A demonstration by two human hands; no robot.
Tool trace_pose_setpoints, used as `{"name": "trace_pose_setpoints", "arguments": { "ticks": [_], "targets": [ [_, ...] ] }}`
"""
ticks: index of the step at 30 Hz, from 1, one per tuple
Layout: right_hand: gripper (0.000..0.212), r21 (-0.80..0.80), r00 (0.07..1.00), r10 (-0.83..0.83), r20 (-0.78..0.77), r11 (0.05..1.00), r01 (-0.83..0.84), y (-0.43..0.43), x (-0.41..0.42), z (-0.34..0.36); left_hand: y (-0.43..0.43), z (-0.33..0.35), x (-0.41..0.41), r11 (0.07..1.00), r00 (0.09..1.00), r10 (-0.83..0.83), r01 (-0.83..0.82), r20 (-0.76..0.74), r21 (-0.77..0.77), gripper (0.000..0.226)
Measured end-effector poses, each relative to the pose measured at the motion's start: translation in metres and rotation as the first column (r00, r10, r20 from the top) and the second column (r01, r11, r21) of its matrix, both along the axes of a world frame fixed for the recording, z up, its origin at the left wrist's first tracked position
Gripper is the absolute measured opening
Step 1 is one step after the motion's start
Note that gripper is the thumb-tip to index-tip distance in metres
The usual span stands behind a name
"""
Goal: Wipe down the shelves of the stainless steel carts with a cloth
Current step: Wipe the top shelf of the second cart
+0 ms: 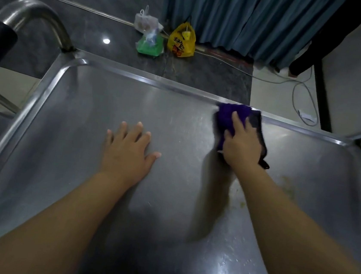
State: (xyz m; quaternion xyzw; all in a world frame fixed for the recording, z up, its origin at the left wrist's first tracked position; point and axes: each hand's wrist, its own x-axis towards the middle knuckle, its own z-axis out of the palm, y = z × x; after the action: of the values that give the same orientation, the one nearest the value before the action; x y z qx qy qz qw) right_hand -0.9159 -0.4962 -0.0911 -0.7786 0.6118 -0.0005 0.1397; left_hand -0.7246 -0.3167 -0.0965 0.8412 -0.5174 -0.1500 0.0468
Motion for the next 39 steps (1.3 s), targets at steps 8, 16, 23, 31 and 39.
{"name": "trace_pose_setpoints", "arguments": {
  "ticks": [8,16,23,31,39],
  "targets": [
    [0.054,-0.056,0.873,0.466,0.141,0.884,-0.463,0.068,-0.052,0.000,0.008,-0.004,0.000,1.000,1.000,0.010,-0.010,0.003,-0.018,0.060],
    [0.056,-0.021,0.988,0.151,0.033,0.988,-0.150,0.089,-0.043,-0.002,0.025,0.006,-0.022,1.000,1.000,0.021,-0.021,0.009,0.013,0.055],
    [0.055,-0.056,0.840,0.541,0.042,0.841,-0.538,0.100,-0.103,0.003,0.074,0.011,-0.048,0.999,1.000,-0.014,0.015,0.024,-0.041,0.046],
    [0.054,-0.044,0.967,0.253,-0.006,0.966,-0.253,0.140,-0.064,-0.003,0.117,0.015,-0.077,0.997,0.999,0.030,-0.027,0.045,-0.076,0.045],
    [0.053,-0.090,0.903,0.427,-0.037,0.899,-0.429,0.140,-0.117,-0.004,0.147,0.014,-0.087,0.993,0.996,0.072,-0.066,0.062,-0.099,0.034]
  ]
}}
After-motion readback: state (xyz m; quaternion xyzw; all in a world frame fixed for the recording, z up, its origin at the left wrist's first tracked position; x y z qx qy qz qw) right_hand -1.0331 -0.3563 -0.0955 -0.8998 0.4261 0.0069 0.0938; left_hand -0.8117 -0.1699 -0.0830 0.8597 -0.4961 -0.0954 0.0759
